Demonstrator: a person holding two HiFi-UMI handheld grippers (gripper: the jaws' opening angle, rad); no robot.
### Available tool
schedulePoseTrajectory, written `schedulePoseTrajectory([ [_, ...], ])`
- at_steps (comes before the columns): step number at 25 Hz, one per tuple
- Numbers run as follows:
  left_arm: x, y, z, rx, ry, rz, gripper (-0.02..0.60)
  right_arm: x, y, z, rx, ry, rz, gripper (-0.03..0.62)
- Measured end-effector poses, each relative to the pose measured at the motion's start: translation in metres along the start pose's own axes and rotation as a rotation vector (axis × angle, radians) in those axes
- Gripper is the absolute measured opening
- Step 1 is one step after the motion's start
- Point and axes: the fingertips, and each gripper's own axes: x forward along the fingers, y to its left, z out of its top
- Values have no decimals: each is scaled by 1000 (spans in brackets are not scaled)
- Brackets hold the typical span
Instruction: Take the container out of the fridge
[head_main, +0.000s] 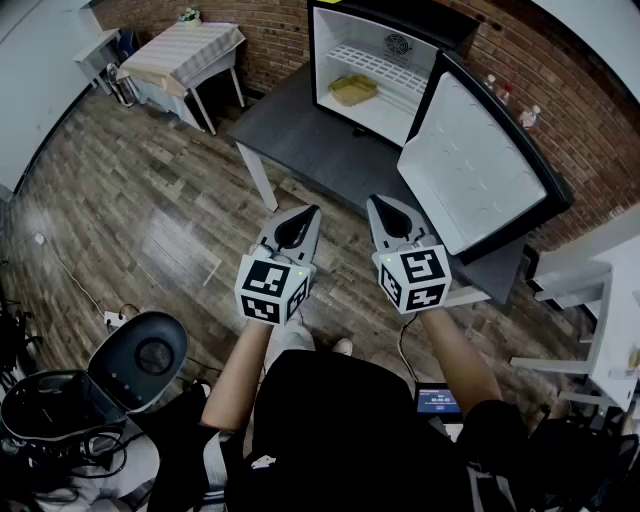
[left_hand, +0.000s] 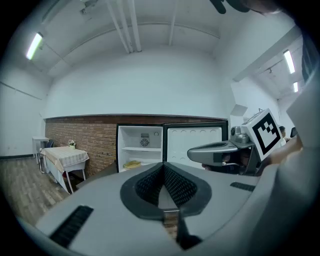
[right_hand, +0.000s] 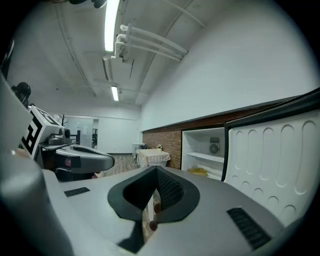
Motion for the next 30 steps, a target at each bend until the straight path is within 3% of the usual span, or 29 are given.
schedulePoseTrajectory([
  [16, -5, -17, 0, 5, -4, 2, 14, -16, -1, -10, 25, 9, 27, 40],
  [30, 39, 40, 0, -17, -8, 8, 14, 53, -15, -7, 20, 27, 32, 40],
])
